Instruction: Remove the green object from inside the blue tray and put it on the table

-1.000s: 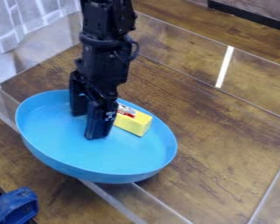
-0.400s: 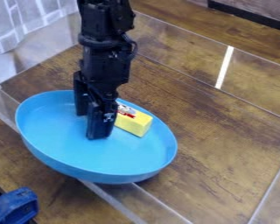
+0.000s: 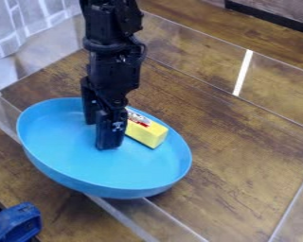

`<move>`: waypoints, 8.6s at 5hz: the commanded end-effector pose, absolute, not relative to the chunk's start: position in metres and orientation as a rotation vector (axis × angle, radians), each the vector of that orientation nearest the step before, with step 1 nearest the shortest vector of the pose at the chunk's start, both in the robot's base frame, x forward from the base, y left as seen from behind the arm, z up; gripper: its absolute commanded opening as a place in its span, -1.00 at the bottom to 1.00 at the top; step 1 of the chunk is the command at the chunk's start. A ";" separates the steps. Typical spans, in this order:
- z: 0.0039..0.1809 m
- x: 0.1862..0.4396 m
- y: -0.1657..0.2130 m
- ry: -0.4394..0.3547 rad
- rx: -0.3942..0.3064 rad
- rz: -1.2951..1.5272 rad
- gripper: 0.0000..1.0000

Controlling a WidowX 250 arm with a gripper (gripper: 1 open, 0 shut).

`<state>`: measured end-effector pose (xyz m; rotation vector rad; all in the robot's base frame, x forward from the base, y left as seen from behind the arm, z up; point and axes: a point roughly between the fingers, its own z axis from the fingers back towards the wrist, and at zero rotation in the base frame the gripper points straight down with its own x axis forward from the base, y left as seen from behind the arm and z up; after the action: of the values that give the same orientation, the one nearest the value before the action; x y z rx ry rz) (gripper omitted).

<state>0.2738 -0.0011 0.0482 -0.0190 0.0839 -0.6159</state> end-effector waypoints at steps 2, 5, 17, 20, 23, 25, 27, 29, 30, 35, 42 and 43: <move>0.038 0.273 0.011 0.078 -0.009 -0.644 1.00; 0.024 0.286 0.011 0.053 0.004 -0.684 1.00; 0.003 0.298 -0.069 -0.063 -0.099 -0.804 1.00; 0.003 0.293 -0.089 -0.094 -0.122 -0.837 1.00; 0.005 0.296 -0.097 -0.122 -0.107 -0.842 1.00; 0.006 0.299 -0.101 -0.141 -0.091 -0.843 1.00; 0.005 0.301 -0.103 -0.140 -0.093 -0.858 1.00; 0.004 0.303 -0.104 -0.139 -0.095 -0.873 1.00; 0.003 0.304 -0.105 -0.138 -0.096 -0.881 1.00; 0.001 0.310 -0.111 -0.132 -0.097 -0.934 1.00; 0.013 0.308 -0.127 -0.141 -0.090 -1.007 -1.00; 0.015 0.304 -0.131 -0.144 -0.095 -1.018 -1.00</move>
<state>0.3204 -0.1120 0.0206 -0.0789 -0.1722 -0.9542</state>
